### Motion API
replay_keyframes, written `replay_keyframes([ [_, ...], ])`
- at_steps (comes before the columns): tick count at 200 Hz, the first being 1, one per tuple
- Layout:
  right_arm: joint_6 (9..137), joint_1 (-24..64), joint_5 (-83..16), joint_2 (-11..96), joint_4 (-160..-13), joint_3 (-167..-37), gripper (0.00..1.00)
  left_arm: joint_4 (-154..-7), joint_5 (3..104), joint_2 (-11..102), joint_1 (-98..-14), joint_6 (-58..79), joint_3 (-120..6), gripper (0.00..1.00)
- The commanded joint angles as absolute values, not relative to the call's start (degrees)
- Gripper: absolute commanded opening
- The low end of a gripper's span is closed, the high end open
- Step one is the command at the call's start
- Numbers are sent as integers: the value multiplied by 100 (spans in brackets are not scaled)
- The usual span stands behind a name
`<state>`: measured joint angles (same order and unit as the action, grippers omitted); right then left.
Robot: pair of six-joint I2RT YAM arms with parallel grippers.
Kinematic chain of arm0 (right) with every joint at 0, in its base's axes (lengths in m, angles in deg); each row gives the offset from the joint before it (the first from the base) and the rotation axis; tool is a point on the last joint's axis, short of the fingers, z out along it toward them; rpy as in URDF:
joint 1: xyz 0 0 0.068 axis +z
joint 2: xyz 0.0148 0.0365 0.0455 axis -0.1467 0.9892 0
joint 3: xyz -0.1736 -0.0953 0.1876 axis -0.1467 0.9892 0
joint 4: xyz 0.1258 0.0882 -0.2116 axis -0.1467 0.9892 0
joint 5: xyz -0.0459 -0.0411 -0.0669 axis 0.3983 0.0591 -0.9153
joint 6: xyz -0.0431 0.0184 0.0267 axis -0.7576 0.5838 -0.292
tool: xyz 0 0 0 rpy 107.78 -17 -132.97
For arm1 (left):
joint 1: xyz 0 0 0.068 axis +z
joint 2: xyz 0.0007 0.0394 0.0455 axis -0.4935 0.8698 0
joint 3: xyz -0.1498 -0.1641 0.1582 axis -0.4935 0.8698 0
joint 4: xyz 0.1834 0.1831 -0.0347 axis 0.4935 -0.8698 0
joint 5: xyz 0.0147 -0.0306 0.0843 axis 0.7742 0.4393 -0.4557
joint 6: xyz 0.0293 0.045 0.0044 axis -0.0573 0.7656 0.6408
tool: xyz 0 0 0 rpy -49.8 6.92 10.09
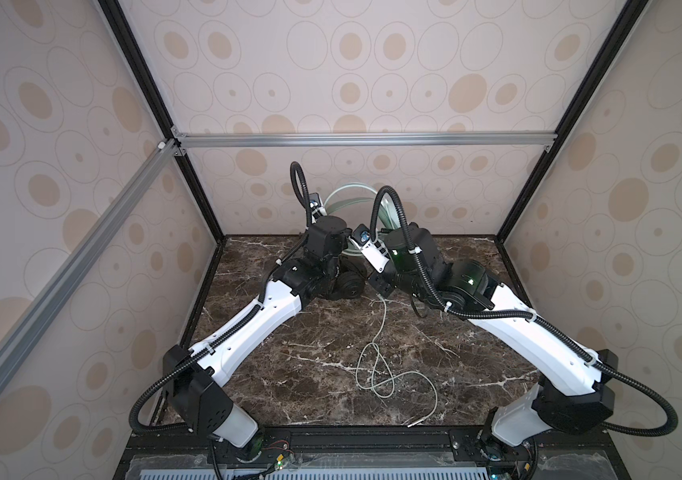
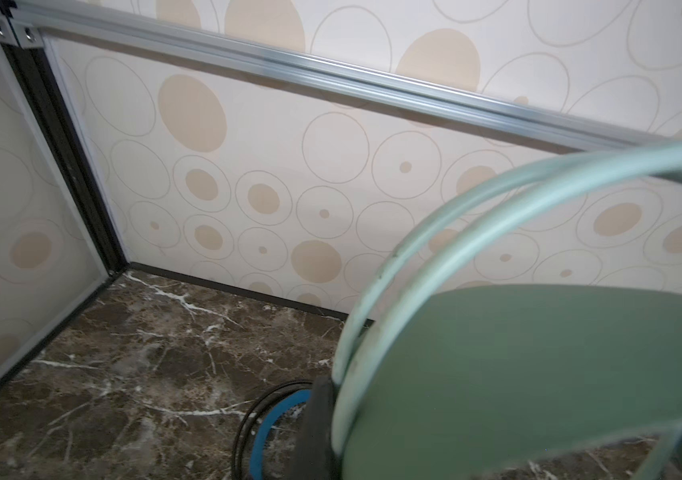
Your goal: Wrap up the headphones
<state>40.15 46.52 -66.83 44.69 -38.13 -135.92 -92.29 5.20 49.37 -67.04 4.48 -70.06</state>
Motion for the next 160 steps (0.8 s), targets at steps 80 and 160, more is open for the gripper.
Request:
replay_keyframes([
  [80,2686,4702,-7947,4978,-3283,-14762,0,-9645,296,4090,-6685,2464,-6475,0],
  [160,1671,4650,-8539,4706,-4359,-14164,5,-10531,1985,3957,-6320,2302,-6620,0],
])
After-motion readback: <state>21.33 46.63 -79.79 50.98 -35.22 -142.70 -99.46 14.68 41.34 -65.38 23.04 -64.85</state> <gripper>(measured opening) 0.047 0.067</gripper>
